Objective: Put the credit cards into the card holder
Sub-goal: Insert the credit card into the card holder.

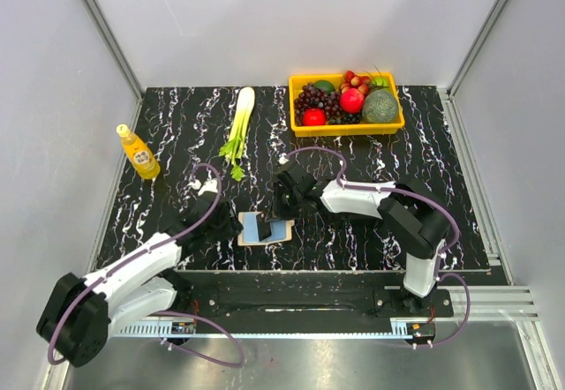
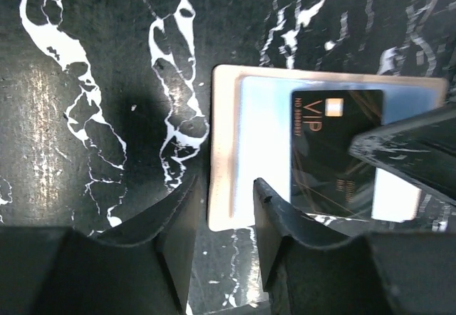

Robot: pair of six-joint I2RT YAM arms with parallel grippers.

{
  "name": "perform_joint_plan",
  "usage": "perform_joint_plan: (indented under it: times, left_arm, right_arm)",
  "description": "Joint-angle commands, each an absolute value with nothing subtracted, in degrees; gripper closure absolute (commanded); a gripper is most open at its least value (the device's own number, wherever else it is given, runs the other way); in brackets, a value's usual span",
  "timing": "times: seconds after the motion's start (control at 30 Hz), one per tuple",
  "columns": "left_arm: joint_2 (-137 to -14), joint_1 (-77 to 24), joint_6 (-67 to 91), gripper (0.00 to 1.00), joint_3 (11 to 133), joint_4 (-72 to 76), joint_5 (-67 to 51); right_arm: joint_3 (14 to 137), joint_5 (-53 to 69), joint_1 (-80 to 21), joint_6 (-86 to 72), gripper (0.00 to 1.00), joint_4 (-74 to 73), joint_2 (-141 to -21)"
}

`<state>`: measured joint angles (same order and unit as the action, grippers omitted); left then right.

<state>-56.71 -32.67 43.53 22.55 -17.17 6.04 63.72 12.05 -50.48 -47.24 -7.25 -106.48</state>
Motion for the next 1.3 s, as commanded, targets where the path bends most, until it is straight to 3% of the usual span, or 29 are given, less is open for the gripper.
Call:
perform_joint_plan:
  times: [0.0, 0.17, 0.3, 0.47, 0.7, 1.27]
  left_arm:
    - [-50.7, -32.5, 43.4, 0.59, 25.3, -17.5, 6.2]
    - [-55.0, -32.5, 42.5, 0.57, 24.8, -10.0, 0.3]
    - [-62.1, -32.6, 41.5, 0.65, 24.7, -7.0, -2.2]
    - [-66.5, -32.5, 42.0, 0.68, 22.5, -3.0, -2.5]
    - [-67.1, -32.6, 42.4, 0.74, 20.9, -4.7, -0.7]
    - [-68.6, -32.6, 41.7, 0.75, 20.5, -4.3, -1.4]
  right_arm:
    - [65.7, 8.0, -50.9, -46.2, 1.00, -9.9, -106.6]
    - [66.1, 8.5, -51.2, -45.9, 1.00, -9.8, -106.5]
    - [65.7, 8.7, -51.2, -46.0, 1.00, -8.9, -105.8]
    - [65.0, 7.4, -50.9, -45.6, 1.00, -8.9, -104.2]
    - [59.9, 6.8, -48.4, -46.1, 1.00, -7.4, -99.8]
    - [53.1, 12.5, -45.4, -49.4, 1.00, 2.5, -99.8]
